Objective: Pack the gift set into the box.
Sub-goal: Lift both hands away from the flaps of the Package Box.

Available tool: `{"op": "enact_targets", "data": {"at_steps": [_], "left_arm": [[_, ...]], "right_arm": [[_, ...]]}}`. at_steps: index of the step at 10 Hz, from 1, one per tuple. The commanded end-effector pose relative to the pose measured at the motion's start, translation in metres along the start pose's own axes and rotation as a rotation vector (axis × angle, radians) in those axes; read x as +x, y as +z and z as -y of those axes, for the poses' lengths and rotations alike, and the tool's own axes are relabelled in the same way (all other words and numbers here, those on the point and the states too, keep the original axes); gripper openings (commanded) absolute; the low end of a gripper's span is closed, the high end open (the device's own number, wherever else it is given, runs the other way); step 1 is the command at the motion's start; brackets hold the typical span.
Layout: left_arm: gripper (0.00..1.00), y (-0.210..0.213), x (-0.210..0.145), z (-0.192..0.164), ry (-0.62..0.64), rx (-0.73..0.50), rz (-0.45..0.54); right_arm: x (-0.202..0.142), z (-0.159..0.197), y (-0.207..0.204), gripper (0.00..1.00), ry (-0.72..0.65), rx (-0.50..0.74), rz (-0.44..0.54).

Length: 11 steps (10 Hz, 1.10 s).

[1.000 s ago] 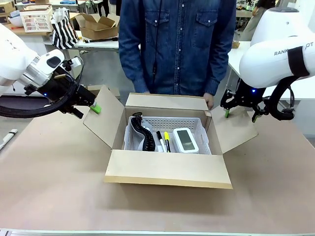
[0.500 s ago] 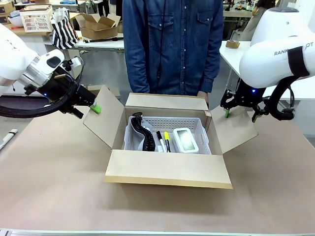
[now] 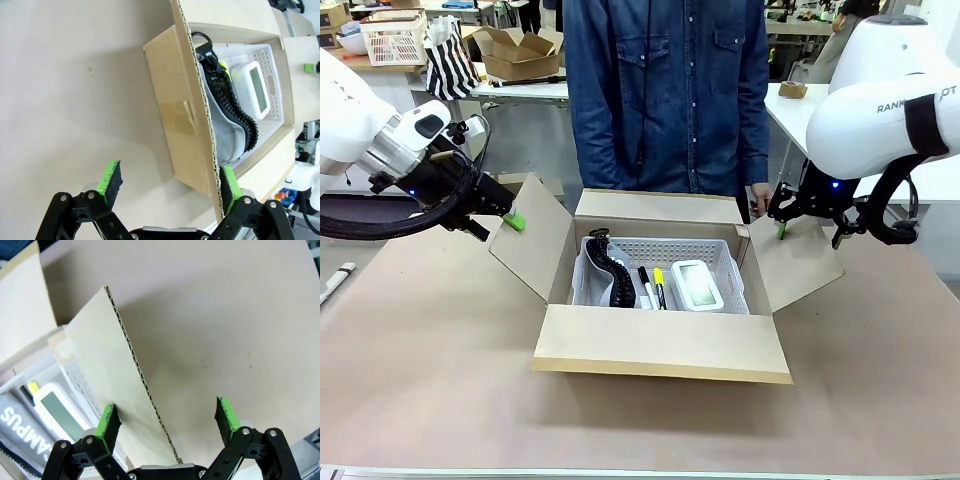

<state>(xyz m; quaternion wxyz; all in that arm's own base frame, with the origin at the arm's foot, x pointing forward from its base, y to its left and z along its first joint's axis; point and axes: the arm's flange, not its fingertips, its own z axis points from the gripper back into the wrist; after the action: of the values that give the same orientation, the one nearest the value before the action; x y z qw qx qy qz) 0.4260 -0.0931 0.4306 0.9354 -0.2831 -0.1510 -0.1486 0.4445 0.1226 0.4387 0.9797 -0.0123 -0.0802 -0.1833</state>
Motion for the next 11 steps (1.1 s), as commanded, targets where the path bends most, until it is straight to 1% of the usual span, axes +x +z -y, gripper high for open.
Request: {"op": "enact_targets", "data": {"at_steps": [1,3,4,5,6,7,8,9,10,11], "left_arm": [[1.0,0.003,0.001,0.002,0.008,0.016,-0.008],[1.0,0.003,0.001,0.002,0.008,0.016,-0.008],[1.0,0.0,0.0,0.0,0.0,0.0,0.0],[1.0,0.012,-0.002,0.003,-0.025,-0.1,0.041],[1.0,0.028,-0.008,0.004,-0.098,-0.265,0.07],[1.0,0.046,-0.015,0.002,-0.17,-0.426,0.103],[1.0,0.065,-0.026,-0.004,-0.254,-0.604,0.151],[1.0,0.079,-0.035,-0.015,-0.372,-0.891,0.153],[1.0,0.085,-0.037,-0.031,-0.403,-1.12,0.194],[1.0,0.084,-0.033,-0.045,-0.343,-1.232,0.25]], "right_arm": [[0.002,0.001,0.004,1.0,-0.003,-0.016,0.008],[0.0,0.0,0.0,1.0,0.0,0.0,0.0],[0.0,0.002,0.007,1.0,0.011,0.073,-0.024],[-0.002,0.007,0.022,1.0,0.038,0.229,-0.033],[-0.005,0.016,0.042,1.0,0.02,0.386,-0.017],[-0.01,0.032,0.062,1.0,0.037,0.554,-0.015],[-0.015,0.058,0.086,1.0,0.03,0.736,-0.004],[-0.016,0.084,0.102,1.0,0.069,0.976,-0.025],[-0.012,0.105,0.106,1.0,0.034,1.167,-0.074],[-0.007,0.118,0.1,1.0,-0.027,1.272,-0.102]]}}
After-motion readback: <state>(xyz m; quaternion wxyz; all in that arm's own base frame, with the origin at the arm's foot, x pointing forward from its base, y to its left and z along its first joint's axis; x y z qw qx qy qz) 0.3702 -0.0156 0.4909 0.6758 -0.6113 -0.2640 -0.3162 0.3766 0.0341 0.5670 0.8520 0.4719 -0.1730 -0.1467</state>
